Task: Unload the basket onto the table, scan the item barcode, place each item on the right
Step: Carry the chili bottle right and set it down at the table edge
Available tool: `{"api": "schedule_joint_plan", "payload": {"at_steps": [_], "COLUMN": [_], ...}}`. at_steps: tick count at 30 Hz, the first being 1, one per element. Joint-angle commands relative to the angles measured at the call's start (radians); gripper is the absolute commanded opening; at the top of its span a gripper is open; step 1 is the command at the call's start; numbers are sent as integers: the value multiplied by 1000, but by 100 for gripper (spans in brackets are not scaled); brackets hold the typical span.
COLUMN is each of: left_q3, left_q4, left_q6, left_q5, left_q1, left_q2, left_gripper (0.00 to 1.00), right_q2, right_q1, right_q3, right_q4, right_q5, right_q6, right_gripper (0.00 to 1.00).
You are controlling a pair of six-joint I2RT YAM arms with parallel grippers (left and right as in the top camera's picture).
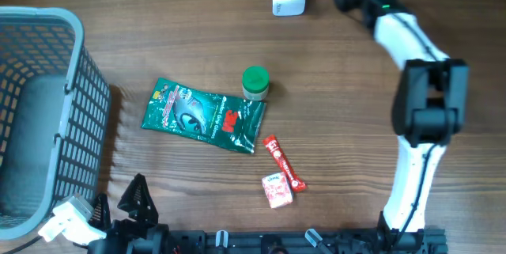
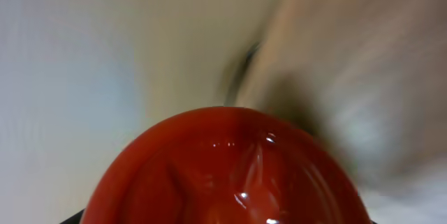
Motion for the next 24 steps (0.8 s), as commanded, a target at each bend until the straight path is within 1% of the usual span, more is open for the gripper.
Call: {"api": "schedule_joint_plan", "payload": {"at_steps": [1,3,5,6,8,9,12,15,16,17,20,21,22,23,24], "left_q3": [3,3,3,3,3,3,3,3,3,3,3,3,3,3,3], "left_q4": [3,3,3,3,3,3,3,2,3,3,3,3,3,3,3], "left_q6": [-6,-6,-6,-6,-6,-6,-6,-6,-6,-6,-6,-6,-6,-6,-6], "left_q5": [5,5,5,5,5,5,5,5,5,5,5,5,5,5,5], "left_q1": [7,7,7,7,7,7,7,7,7,7,7,7,7,7,7], "left_q2": [-8,-8,-8,-8,-8,-8,-8,-8,-8,-8,-8,-8,-8,-8,-8], "left_gripper": [100,100,100,100,100,100,100,100,100,100,100,100,100,100,100], "right_q2": [-96,-98,-98,-98,-98,-98,-98,-98,-98,-98,-98,-98,-99,-102,-113], "right_q1": [-152,-235,-308,-358,-448,-481,-597,-697,-724,-760,-841,-859,-877,-893,-914], "right_q3": [19,19,19,19,19,19,10,10,10,10,11,11,13,17,24], "right_q4": [-144,-233,-336,-400,-512,-549,-657,-710,-721,-722,-720,-720,-721,-717,-706], "right_q5": [-89,-148,-162,-151,-67,-22,170,367,392,394,386,381,359,317,242], "right_q6": [-99,-154,-191,-217,-269,-285,-294,-342,-353,-382,-448,-468,-482,-499,-504], "right_gripper": [42,41,41,41,43,45,58,60,61,61,67,67,71,77,92]}}
